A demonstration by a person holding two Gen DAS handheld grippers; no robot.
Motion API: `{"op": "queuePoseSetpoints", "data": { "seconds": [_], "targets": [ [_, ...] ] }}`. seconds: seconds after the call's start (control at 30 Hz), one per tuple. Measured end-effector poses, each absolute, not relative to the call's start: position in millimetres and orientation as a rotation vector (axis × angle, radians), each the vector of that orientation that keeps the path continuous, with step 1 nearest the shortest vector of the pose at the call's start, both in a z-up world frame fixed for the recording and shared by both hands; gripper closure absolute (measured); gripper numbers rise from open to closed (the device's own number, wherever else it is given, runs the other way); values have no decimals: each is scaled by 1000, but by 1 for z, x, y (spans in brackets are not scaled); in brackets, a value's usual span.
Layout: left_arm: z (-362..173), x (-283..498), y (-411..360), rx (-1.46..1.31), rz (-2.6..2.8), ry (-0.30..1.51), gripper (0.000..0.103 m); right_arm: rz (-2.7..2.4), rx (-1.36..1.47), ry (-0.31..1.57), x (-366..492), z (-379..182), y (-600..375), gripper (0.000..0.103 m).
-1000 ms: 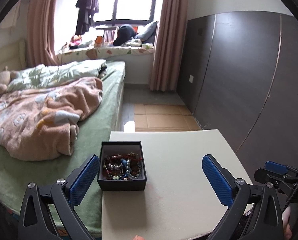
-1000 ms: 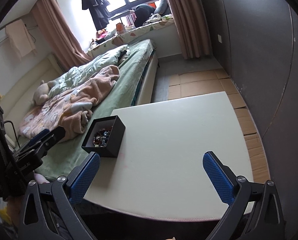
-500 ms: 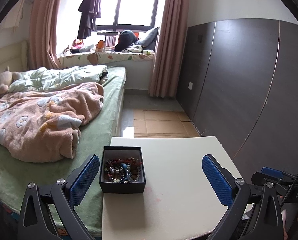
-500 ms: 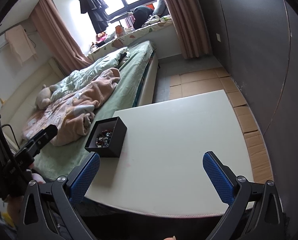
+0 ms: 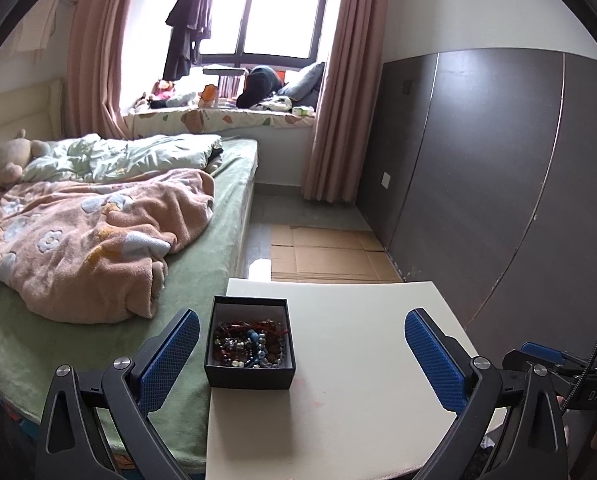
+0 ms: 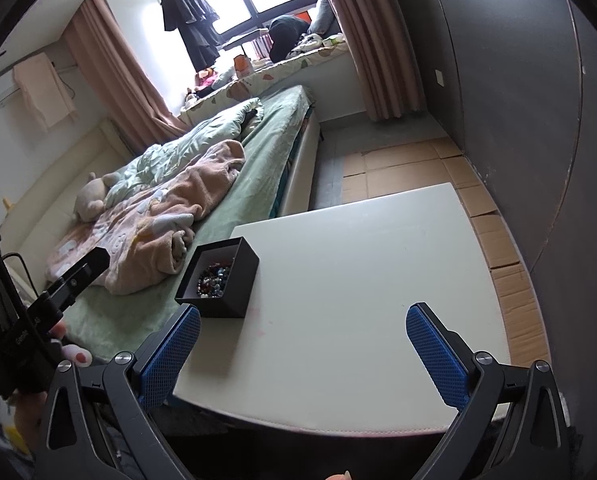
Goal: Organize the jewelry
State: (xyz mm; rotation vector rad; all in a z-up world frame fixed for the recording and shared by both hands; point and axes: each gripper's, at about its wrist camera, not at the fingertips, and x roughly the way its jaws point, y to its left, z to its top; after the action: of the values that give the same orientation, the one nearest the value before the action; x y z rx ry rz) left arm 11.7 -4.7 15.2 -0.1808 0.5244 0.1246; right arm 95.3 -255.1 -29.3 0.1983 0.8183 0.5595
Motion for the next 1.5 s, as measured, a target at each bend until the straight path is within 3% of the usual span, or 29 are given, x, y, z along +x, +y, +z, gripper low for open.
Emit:
{"op": "queuePoseSetpoints", "data": {
  "seconds": [1.5],
  "targets": [
    [16, 11, -4, -188, 129, 534, 0, 472, 101, 785, 89, -13, -236, 0]
  ]
}}
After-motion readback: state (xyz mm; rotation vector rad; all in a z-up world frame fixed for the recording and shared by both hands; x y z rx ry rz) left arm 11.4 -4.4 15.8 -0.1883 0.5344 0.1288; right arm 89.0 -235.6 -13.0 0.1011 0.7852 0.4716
